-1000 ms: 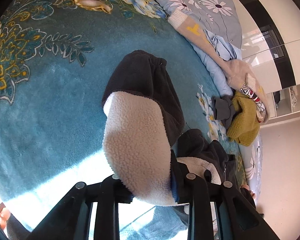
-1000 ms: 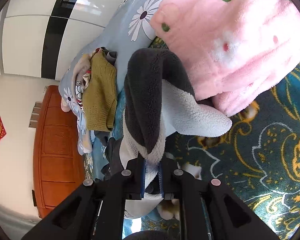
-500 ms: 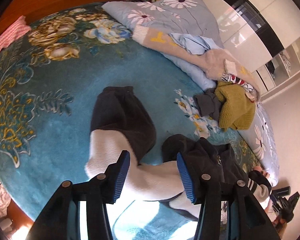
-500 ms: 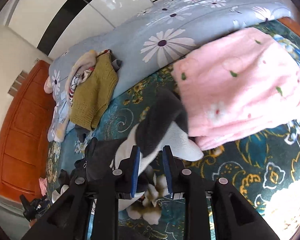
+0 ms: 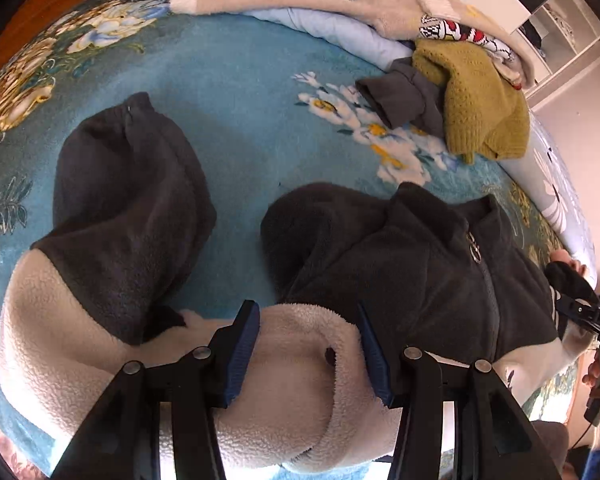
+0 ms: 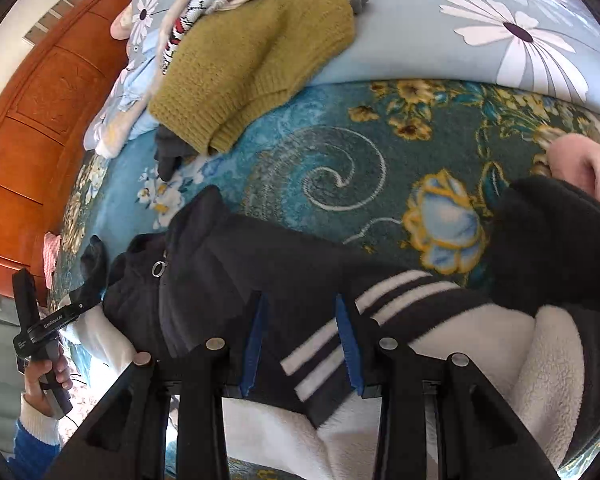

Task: Fold clothes

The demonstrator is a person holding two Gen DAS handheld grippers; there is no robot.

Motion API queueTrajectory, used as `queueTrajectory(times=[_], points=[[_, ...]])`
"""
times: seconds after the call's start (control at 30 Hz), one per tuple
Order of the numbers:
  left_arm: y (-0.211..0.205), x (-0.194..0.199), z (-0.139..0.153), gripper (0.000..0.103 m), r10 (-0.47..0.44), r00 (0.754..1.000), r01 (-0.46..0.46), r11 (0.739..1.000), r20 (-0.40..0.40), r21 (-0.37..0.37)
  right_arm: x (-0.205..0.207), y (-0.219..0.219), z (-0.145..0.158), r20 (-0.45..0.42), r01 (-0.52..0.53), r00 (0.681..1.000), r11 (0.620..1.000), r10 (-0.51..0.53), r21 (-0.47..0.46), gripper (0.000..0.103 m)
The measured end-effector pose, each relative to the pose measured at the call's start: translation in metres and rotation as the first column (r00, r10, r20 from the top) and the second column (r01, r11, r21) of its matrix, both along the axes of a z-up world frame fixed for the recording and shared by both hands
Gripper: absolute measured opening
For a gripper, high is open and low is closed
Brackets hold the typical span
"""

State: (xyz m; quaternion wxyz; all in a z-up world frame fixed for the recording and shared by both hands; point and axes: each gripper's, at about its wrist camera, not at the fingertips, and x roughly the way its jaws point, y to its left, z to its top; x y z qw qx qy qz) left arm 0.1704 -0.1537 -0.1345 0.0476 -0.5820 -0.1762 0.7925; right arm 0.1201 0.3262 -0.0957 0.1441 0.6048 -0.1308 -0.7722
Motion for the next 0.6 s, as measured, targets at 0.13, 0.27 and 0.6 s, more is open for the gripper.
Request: queueTrajectory(times=[0.13,0.27,0.6], points=[[-0.007,0.025,-0.003,0.053,0.013,1.000,-0.013,0.999,-0.003,0.045,0.035,0.026,-0.015,0.047,0.024,0.999,1.000,-0.024,-0.009,0.037],[-0.018,0.039,-0.005,0.054,0.040,0.999,-0.041,0.993,0.009,0.114,0.066,0.045,-0.027,0.095,0.060,0.994,0.998,-0.058,-0.016,0.037],[-0.025,-0.016,0.003,0.058,-0.072,0.995,0.083,0.980,-0.068,0.181,0.018,0.022,0.021,-0.095,-0.058,0.994,0.998,0.058,-0.003,0.053]])
